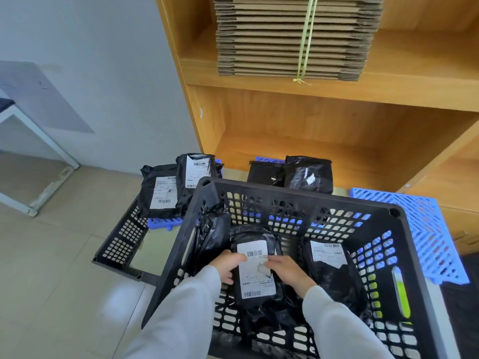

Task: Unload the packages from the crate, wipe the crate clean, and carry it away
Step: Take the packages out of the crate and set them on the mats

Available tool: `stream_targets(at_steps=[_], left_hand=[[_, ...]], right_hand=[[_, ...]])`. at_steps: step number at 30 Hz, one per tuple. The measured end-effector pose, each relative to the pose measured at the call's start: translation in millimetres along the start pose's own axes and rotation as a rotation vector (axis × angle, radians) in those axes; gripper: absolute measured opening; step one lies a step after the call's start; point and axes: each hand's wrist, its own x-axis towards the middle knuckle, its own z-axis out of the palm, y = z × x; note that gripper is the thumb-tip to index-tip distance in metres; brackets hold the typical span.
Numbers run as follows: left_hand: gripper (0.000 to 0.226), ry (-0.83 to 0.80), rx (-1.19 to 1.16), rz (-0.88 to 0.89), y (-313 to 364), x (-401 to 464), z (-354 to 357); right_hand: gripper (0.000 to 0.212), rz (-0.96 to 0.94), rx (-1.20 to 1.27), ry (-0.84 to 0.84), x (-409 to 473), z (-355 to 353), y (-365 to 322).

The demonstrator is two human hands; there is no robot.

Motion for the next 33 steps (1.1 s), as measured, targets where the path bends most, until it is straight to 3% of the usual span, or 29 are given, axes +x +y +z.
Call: stream_targets(at_steps=[10, 13, 20, 27, 33], left_hand=[[0.043, -0.029, -0.083, 0.026, 0, -28, 2], [0.049, -0.018, -0.134, 0.086, 0, -41, 4], [0.044, -0.041, -0.342, 0.237, 5, -80, 9], [0.047, -0.162, -0.234, 0.337, -2, -122, -10], [0.046, -0.008, -0.283, 0.492, 4, -146, -37]], right_hand=[[0.019, -0.029, 0.116, 0.144, -16, -17, -1], [0.019, -0.061, 0.173, 0.185, -29, -23, -6], [0.014, -0.140, 0.343, 0.116, -67, -41, -18], [0.015, -0.219, 0.372, 0.037, -100, -50, -40], [0.015, -0.335, 0.339, -0.020, -115, -39, -75]])
